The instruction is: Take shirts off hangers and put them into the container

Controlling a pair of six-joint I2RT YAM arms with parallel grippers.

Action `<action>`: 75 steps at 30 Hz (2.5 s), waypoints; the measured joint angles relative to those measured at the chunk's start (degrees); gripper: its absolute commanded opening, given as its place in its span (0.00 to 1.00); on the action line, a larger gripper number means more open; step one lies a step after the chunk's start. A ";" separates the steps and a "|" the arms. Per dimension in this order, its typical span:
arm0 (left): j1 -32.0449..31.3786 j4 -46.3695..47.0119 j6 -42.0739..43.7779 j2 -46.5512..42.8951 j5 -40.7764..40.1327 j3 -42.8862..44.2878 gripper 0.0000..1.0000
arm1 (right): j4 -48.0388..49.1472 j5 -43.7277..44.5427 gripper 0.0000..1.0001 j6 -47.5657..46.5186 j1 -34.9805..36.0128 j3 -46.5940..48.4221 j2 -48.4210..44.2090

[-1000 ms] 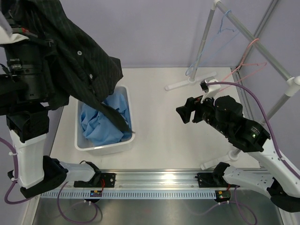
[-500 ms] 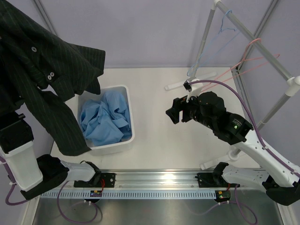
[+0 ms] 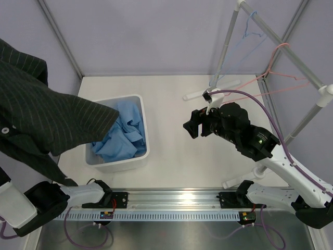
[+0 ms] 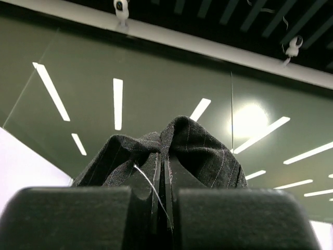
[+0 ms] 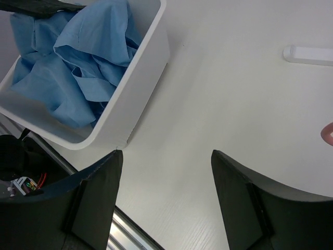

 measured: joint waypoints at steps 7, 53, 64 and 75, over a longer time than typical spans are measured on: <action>0.00 1.11 0.15 -5.01 -0.72 -7.10 0.00 | -0.02 -0.11 0.77 0.00 0.00 0.00 -1.27; 27.93 -12.20 -22.12 6.58 9.38 -20.37 0.00 | 11.58 -19.04 0.00 -2.64 12.66 17.75 29.24; 29.27 -12.04 -21.94 3.45 10.25 -28.92 0.00 | 15.78 -26.80 0.00 -2.78 13.18 24.50 44.48; 30.47 -14.05 -32.89 -6.95 1.66 -59.89 0.00 | 12.09 -8.61 0.00 -2.62 13.88 19.89 31.63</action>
